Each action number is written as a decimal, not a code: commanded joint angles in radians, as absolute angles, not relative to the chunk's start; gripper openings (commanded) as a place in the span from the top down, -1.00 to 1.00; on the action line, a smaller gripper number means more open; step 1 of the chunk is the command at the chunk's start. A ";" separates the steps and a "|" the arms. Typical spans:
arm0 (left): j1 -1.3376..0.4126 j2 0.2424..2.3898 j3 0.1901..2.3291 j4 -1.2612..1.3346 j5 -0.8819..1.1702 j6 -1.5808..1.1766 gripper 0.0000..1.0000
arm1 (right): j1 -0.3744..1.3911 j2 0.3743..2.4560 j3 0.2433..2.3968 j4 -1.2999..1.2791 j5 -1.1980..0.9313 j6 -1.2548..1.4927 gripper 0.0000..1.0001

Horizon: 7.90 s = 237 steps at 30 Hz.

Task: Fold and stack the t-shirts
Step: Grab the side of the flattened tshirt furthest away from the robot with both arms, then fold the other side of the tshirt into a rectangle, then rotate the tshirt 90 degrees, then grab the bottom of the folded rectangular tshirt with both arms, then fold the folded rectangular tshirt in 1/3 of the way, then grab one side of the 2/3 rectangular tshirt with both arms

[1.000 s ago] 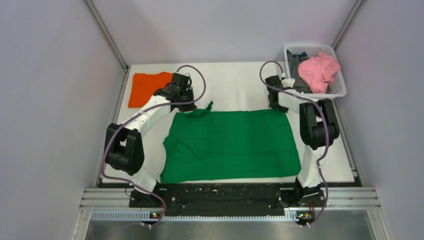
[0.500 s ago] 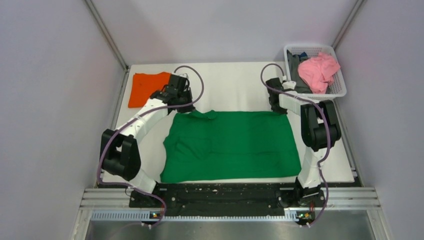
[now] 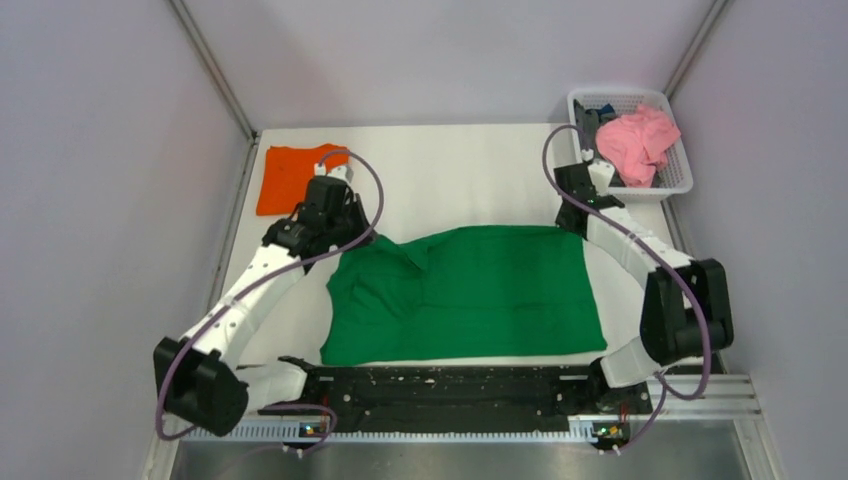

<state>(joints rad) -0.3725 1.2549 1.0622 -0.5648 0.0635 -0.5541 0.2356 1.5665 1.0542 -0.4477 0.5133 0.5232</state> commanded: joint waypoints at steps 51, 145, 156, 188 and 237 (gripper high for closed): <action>-0.419 0.843 0.464 -0.255 0.311 -0.942 -0.98 | 0.252 1.099 0.605 -0.224 -0.160 0.440 -0.84; -0.851 1.358 0.510 -0.124 0.197 -1.095 1.00 | 0.685 0.667 0.256 -0.501 -0.081 0.876 0.87; -0.917 1.151 0.541 -0.183 0.196 -1.093 1.00 | 0.687 0.530 0.354 -0.531 -0.245 0.841 1.00; -0.361 1.898 1.391 -0.258 0.431 -0.775 1.00 | 0.234 1.450 0.996 -0.164 -0.153 0.599 1.00; -0.442 1.848 1.081 -0.218 0.394 -0.801 -0.10 | 0.169 1.401 0.617 -0.048 -0.277 0.595 -0.24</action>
<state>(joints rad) -0.4282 1.8175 1.0645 -0.2718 0.3878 -0.7853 0.1719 1.3716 0.6140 -0.1154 -0.2611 0.5758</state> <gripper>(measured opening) 0.607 0.671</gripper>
